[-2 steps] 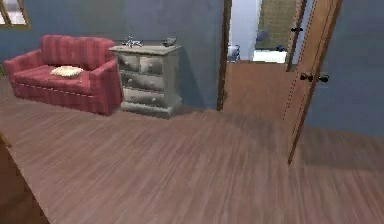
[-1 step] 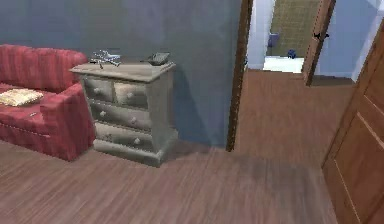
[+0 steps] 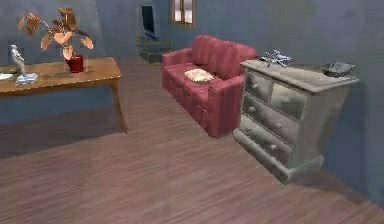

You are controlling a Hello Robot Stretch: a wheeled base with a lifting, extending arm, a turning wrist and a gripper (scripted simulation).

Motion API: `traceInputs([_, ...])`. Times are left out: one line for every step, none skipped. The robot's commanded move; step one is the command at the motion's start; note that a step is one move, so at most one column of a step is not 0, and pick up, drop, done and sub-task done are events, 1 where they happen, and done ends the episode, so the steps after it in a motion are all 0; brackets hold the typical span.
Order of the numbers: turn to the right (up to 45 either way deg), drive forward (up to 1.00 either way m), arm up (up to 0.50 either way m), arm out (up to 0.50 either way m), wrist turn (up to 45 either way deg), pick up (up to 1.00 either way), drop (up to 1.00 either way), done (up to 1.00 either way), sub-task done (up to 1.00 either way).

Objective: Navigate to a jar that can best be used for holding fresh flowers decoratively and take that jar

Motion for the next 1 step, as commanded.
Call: traceInputs([-39.0, 0.0, 0.0, 0.0, 0.0, 0.0, 0.0, 0.0, 0.0])
